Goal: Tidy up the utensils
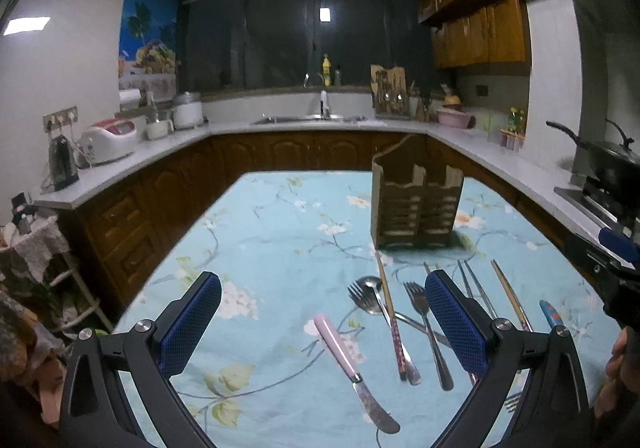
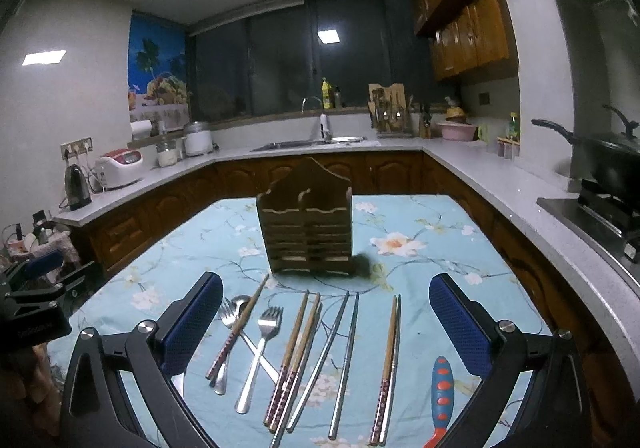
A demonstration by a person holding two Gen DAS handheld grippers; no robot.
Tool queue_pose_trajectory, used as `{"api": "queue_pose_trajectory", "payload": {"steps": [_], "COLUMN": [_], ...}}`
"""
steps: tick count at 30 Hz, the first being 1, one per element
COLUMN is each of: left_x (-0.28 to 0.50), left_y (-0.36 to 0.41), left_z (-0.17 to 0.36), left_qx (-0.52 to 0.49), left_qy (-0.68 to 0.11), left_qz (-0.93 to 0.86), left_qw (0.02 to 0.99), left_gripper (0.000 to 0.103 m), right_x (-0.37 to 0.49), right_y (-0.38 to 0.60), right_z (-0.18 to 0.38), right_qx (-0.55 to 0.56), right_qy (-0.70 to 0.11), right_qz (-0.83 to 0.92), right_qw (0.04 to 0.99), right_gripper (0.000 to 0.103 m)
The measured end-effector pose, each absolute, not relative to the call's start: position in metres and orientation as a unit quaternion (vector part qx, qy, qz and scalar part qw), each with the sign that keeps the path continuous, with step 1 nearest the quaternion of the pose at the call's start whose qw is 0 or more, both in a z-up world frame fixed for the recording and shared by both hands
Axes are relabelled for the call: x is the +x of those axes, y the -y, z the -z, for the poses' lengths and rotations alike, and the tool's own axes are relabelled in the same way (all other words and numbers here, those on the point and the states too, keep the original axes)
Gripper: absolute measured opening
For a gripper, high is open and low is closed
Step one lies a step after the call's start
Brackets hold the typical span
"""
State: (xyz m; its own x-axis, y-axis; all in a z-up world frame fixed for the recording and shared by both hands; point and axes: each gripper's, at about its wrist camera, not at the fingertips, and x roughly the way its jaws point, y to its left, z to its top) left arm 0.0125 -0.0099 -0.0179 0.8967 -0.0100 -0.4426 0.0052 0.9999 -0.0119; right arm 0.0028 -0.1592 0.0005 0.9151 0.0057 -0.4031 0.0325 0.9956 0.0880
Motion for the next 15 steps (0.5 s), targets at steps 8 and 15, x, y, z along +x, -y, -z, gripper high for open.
{"api": "queue_pose_trajectory", "payload": {"steps": [8, 15], "left_x": [0.062, 0.121], "left_y": [-0.001, -0.003], "left_z": [0.024, 0.028], "left_qx": [-0.029, -0.026], "left_qy": [-0.305, -0.353], "left_qz": [0.041, 0.057], "left_qw": [0.951, 0.933], "left_gripper": [0.102, 0.098], "right_x": [0.024, 0.051], "right_y": [0.166, 0.174], "right_z": [0.018, 0.033], "right_qx": [0.051, 0.063], "right_qy": [-0.244, -0.283], "right_qz": [0.007, -0.004], "right_qw": [0.968, 0.957], "right_gripper": [0.102, 0.096]}}
